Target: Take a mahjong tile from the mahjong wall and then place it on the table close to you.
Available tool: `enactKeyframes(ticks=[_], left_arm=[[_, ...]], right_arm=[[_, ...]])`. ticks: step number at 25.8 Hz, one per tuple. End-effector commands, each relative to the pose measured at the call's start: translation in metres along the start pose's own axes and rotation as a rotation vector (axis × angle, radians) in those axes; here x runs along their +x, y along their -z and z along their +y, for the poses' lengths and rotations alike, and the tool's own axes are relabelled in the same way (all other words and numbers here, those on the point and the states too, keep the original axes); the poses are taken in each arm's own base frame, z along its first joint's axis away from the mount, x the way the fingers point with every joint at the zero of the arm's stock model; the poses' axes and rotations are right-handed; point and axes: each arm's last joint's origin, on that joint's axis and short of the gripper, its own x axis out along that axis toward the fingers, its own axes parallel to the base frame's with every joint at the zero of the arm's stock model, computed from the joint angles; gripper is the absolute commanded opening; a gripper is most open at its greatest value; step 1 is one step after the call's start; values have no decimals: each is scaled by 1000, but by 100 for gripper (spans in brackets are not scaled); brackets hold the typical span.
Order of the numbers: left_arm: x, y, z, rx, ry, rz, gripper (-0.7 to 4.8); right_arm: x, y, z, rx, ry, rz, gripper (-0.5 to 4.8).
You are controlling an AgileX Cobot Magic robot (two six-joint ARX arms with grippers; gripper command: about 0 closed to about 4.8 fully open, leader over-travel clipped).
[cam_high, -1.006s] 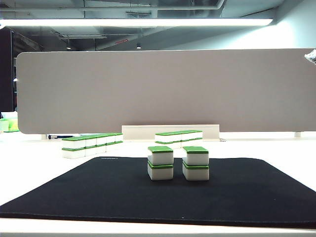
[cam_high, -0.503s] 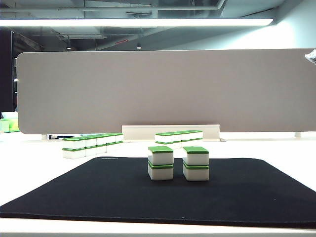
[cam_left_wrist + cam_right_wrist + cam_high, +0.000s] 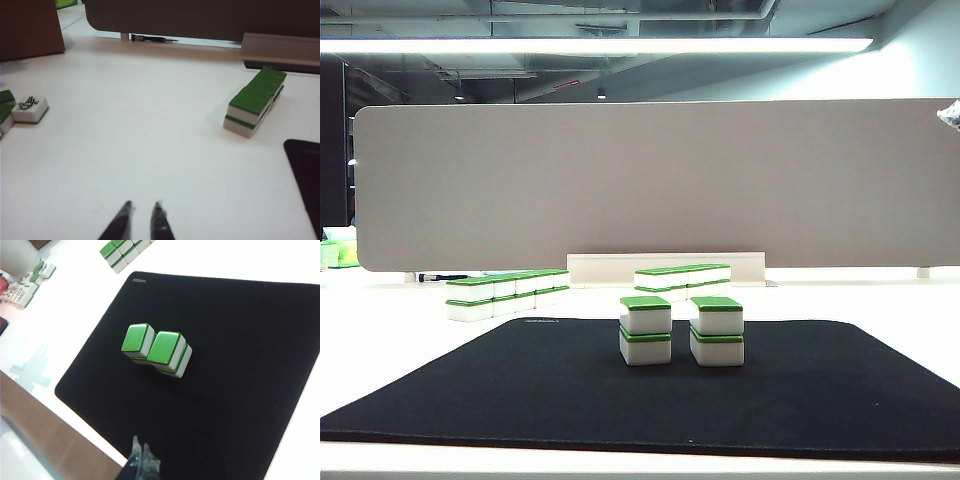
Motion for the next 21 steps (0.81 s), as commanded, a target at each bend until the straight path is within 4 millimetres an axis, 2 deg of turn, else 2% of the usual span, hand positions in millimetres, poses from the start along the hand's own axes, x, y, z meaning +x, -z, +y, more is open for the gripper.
enactKeyframes(ticks=[1,6,21], left_arm=[[-3,0,0,1,-1,-5,52],[-6,7,1,2,0,61,52],[-6,7,1,1,5,55,52]], right_arm=[[-1,-3,2,-17,-5,-18,-1],[-1,-3,2,-16,-5,-17,-1],[-1,-3,2,-17,-5,-19,-1]])
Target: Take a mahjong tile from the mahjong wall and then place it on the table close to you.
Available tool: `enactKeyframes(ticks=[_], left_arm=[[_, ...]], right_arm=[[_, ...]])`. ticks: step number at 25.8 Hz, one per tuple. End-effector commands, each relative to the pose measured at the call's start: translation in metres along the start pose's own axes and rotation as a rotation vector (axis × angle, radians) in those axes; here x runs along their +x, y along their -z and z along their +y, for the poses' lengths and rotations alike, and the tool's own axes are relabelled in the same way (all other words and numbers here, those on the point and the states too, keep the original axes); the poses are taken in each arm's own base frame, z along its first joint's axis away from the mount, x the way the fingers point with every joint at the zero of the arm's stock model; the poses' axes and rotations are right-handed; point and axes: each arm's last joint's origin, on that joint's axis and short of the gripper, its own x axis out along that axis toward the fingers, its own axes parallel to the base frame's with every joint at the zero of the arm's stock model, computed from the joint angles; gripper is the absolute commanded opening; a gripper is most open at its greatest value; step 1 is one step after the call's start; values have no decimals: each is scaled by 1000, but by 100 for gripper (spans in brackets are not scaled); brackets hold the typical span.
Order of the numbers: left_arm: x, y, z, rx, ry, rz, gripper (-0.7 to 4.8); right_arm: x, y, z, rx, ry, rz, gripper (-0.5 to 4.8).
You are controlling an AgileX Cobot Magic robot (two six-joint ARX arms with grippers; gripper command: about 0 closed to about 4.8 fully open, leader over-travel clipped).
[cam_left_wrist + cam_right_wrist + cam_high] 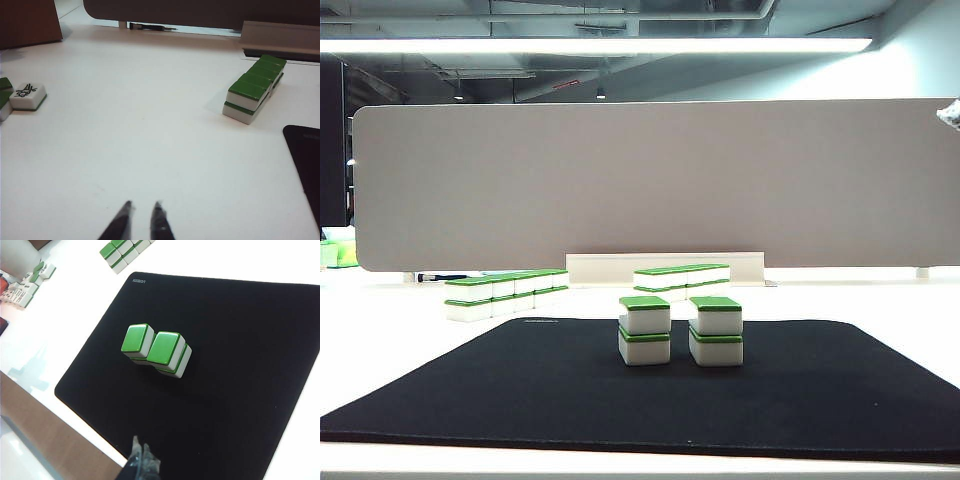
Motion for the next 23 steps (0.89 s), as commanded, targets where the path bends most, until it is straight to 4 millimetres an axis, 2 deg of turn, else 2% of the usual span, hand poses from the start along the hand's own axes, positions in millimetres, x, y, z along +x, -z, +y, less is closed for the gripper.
enactKeyframes(ticks=[1,9,12,18,23], left_arm=[[0,1,0,-1,2,11,52],[0,1,0,-1,2,11,52],[0,1,0,-1,2,11,52],[0,1,0,-1,3,11,52],[0,1,0,-1,2,11,52]], right_arm=[[-1,-3,1,-16,-4,-18,-1],[-1,-3,1,-16,-4,-18,-1],[-1,-4,0,-144,42,-34,-1],[6,-6,-9,-226,162,-197,-1],[4,8,-16,-248,301,-366,-1]])
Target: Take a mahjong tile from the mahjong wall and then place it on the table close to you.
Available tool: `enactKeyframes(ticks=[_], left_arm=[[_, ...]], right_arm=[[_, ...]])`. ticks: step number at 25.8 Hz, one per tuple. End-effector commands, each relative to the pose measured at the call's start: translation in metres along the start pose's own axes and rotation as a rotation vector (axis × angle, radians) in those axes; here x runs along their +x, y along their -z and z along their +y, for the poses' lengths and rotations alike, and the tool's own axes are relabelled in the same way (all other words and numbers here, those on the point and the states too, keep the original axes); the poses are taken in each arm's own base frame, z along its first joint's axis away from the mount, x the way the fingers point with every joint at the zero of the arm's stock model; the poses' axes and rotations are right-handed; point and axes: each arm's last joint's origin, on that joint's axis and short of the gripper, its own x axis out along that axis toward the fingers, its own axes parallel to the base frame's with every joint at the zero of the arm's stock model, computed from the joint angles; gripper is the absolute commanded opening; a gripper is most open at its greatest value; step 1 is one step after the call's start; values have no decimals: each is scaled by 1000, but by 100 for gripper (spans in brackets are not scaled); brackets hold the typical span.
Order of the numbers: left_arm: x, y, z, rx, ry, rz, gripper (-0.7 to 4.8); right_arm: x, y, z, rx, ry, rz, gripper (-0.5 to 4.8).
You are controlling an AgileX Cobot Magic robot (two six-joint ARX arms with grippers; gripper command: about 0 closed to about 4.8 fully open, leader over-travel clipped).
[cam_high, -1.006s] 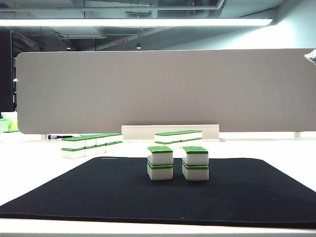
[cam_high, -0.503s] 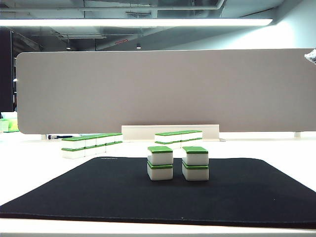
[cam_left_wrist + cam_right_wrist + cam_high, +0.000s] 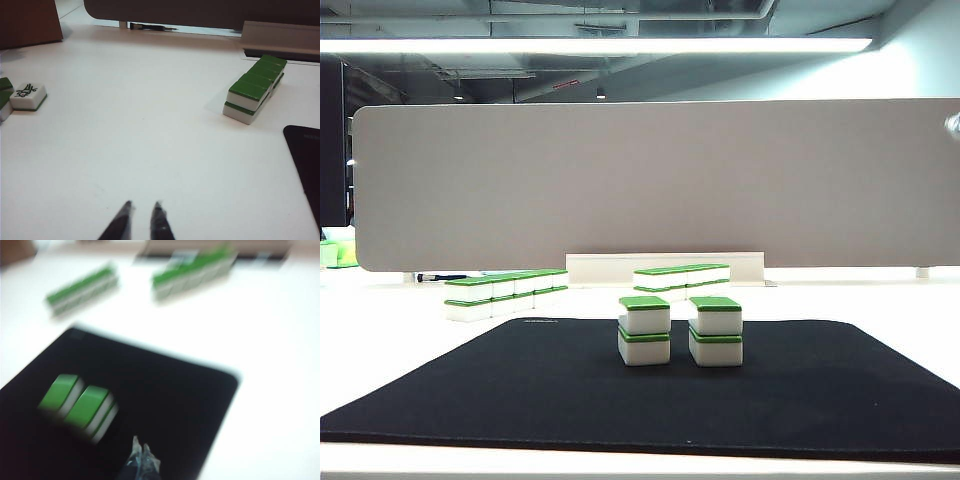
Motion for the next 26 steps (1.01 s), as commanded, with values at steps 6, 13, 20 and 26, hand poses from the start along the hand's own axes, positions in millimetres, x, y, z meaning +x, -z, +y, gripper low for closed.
enactKeyframes(ticks=[6,13,20,26], left_arm=[[0,1,0,-1,2,11,52],[0,1,0,-1,2,10,52],[0,1,0,-1,2,10,52],[0,1,0,-1,2,10,52]], right_arm=[[-6,35,-8,11,283,-204,-1],[-6,67,-14,15,380,-252,-1],[-5,81,-19,21,412,-275,-1],[-4,85,-20,20,412,-276,-1]])
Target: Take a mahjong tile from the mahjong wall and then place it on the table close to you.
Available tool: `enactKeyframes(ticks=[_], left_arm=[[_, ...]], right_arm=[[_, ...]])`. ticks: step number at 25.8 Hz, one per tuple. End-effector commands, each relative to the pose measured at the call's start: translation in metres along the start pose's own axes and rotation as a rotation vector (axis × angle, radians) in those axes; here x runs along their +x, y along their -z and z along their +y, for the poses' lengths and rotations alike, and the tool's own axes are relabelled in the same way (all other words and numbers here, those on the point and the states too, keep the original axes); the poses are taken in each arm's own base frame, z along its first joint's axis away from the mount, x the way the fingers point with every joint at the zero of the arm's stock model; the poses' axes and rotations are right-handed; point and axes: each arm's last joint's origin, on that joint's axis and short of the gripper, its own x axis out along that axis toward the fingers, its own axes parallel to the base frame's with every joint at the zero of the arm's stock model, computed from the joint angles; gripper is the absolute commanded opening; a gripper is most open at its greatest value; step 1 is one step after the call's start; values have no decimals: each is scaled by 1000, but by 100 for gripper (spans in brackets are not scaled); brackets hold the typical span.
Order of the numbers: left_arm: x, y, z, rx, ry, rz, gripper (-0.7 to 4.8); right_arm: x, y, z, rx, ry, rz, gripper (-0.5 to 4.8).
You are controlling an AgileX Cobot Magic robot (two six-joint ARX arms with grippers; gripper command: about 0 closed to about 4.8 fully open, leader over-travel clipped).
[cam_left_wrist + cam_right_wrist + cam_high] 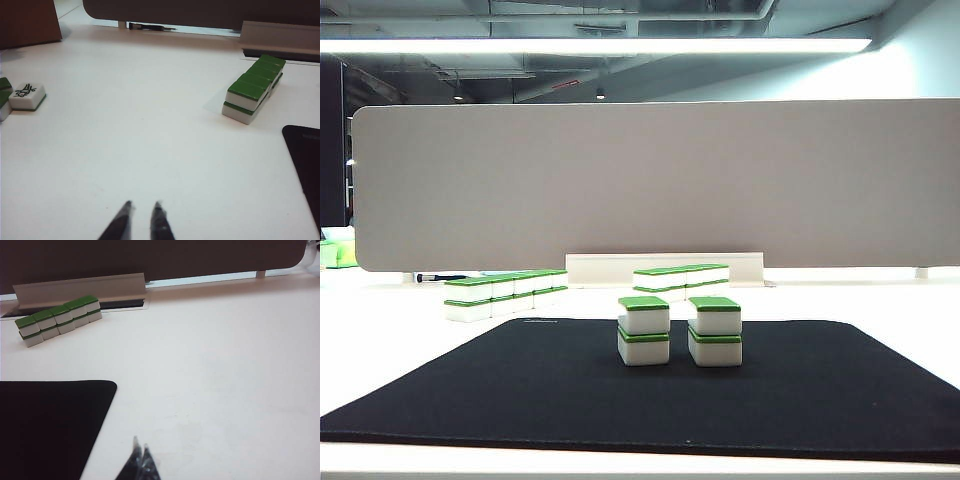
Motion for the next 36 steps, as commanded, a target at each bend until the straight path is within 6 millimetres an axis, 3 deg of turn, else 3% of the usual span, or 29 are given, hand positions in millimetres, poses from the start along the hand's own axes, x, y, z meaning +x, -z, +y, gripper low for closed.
enactKeyframes(ticks=[1,36], left_arm=[[0,1,0,-1,2,10,52],[0,1,0,-1,2,9,52]], right_arm=[[0,1,0,2,-3,-15,-1],[-2,5,-1,-23,7,17,-1]])
